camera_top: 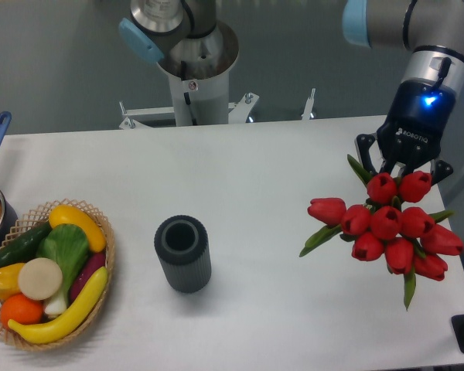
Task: Insert the flowers into the vase
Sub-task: 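Carry the red tulip bunch with the gripper over the grey vase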
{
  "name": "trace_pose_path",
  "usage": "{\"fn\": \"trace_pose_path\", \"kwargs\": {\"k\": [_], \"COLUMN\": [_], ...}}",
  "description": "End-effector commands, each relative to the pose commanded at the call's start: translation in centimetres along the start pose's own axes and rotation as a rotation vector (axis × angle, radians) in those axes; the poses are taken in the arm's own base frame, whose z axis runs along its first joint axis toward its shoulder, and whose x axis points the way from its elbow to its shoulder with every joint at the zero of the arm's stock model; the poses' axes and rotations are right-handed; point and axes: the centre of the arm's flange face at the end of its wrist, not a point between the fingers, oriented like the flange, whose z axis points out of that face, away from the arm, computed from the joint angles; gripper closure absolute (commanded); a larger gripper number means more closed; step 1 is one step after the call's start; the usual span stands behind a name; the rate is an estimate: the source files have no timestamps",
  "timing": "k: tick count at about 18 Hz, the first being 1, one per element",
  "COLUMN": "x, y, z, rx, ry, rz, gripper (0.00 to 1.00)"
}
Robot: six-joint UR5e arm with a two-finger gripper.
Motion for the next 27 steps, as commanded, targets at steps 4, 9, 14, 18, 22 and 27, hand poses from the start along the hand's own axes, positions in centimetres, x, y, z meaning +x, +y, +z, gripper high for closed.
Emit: {"fn": "trace_pose_path", "kwargs": {"k": [4, 9, 14, 18, 22, 27], "x": [0.1, 0.3, 1.4, 2.5, 5.5, 9.8], "y": [0.1, 0.2, -0.5, -0.8, 2.3, 4.4], "z": [0.4, 1.0, 2.2, 3.7, 6.0, 5.2], "rx": [0.003, 0.003, 0.038, 0.147, 0.266, 0.404], "ry": [-0.001, 0.006, 0.046, 0.135, 0.243, 0.313], "rz": [0.022, 0.027, 0.041, 0.053, 0.070, 0.035], "gripper": [0.79, 0.79, 0.79, 0.79, 0.79, 0.78]}}
